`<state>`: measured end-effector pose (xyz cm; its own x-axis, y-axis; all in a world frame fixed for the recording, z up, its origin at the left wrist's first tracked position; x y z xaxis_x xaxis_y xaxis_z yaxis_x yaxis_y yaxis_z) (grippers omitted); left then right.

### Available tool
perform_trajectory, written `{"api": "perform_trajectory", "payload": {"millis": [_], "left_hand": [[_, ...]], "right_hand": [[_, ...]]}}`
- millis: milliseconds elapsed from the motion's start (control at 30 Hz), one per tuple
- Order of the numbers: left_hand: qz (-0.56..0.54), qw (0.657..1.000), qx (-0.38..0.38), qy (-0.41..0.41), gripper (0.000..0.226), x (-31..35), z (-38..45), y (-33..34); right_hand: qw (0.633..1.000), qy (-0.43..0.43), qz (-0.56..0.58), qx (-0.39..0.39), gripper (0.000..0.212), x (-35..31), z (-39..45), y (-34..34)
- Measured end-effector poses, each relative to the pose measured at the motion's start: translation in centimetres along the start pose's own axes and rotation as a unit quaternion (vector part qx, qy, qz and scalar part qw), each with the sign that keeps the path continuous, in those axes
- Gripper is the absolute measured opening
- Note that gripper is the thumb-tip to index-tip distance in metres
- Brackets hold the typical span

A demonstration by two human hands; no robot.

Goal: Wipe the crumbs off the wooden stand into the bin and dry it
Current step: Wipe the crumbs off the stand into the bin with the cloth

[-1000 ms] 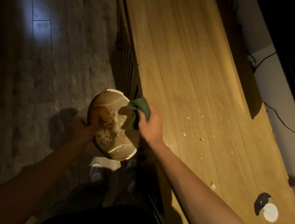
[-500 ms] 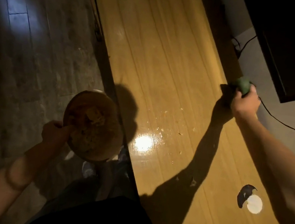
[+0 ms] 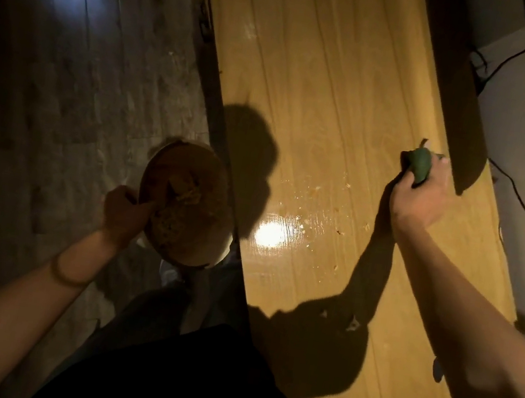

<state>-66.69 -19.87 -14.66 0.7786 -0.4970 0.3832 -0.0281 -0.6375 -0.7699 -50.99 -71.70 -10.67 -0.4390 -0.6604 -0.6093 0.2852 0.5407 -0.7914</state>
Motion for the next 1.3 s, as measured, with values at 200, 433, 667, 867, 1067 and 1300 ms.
{"api": "perform_trajectory", "payload": {"millis": [200, 433, 667, 867, 1067, 1300], "left_hand": [[-0.001, 1.000, -0.020, 0.008, 0.037, -1.2, 0.0, -0.9], [-0.024, 0.996, -0.059, 0.063, 0.032, -1.2, -0.4, -2.2], [-0.052, 0.995, -0.063, 0.058, 0.026, -3.2, -0.8, -5.4], [-0.040, 0.995, -0.075, 0.045, 0.031, -4.6, -1.6, -6.3], [-0.021, 0.996, -0.076, 0.035, 0.036, -4.3, -2.8, -5.3], [-0.002, 0.998, -0.052, 0.019, 0.040, -4.3, -4.0, -3.8]], "right_hand": [[0.996, -0.064, -0.005, -0.058, 0.062, -5.2, -9.4, 5.1], [0.973, -0.177, 0.001, -0.150, 0.070, -13.0, -24.3, 11.4], [0.919, -0.114, 0.173, -0.337, 0.052, -17.1, -36.3, 15.8], [0.923, -0.064, 0.189, -0.330, 0.050, -15.6, -38.0, 14.3], [0.924, 0.012, 0.291, -0.247, 0.031, -12.1, -32.6, 9.1], [0.918, 0.136, 0.347, -0.139, 0.010, -6.2, -20.9, 0.8]]}}
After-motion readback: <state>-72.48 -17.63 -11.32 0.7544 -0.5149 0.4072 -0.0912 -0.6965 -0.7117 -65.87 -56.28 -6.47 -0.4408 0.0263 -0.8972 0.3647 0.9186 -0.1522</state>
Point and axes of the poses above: each hand's wrist, its own z-axis towards the middle knuckle, its own y-axis out of the palm, x = y × z, the point moved 5 cm from there along z, towards the middle knuckle, and after that the axes turned 11 degrees about z, right-handed, at the moved point
